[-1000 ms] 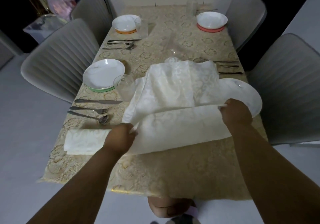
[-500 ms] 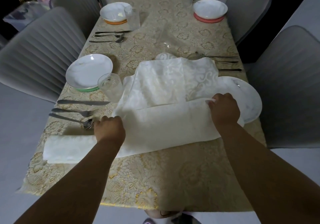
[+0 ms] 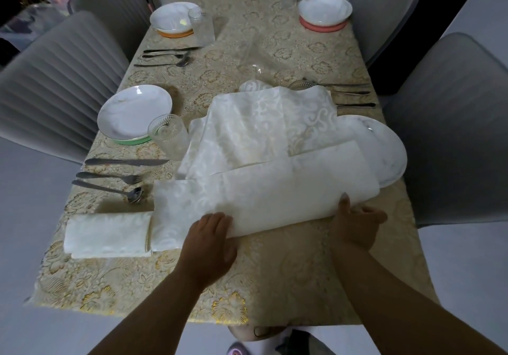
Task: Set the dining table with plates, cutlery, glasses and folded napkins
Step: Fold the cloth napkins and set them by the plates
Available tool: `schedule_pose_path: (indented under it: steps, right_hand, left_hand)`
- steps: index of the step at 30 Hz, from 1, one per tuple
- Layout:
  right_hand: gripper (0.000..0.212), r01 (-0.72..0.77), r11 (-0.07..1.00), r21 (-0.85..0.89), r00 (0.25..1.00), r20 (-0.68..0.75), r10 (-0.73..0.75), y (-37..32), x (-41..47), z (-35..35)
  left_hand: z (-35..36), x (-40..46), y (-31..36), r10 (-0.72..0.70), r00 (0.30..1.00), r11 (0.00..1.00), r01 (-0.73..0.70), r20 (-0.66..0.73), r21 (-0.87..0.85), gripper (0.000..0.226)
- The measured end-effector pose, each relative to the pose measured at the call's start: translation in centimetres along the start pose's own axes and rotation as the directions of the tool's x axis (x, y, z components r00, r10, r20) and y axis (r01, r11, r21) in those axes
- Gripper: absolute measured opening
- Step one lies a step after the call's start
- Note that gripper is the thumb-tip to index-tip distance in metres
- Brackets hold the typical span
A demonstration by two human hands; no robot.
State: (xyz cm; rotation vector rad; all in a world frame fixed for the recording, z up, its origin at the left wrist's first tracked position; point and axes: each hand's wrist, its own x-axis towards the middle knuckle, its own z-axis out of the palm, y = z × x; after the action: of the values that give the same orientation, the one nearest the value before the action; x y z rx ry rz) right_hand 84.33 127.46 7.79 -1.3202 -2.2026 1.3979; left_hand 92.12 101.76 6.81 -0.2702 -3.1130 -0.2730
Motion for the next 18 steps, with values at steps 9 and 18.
schedule_pose_path:
  steps: [9,18]
  right_hand:
    - [0.048,-0.11,0.966,0.236,0.993,-0.007,0.114,-1.0,0.5,0.1]
    - [0.035,0.113,0.984,0.134,0.989,-0.113,-0.098,2.4,-2.2,-5.7]
  left_hand:
    - [-0.8,-0.9,-1.9,-0.003,0.999,0.999,0.001,0.034,0.052,0.046]
    - [-1.1,-4.2,-0.6,0.176,0.983,0.984,-0.177,0.055,0.029,0.062]
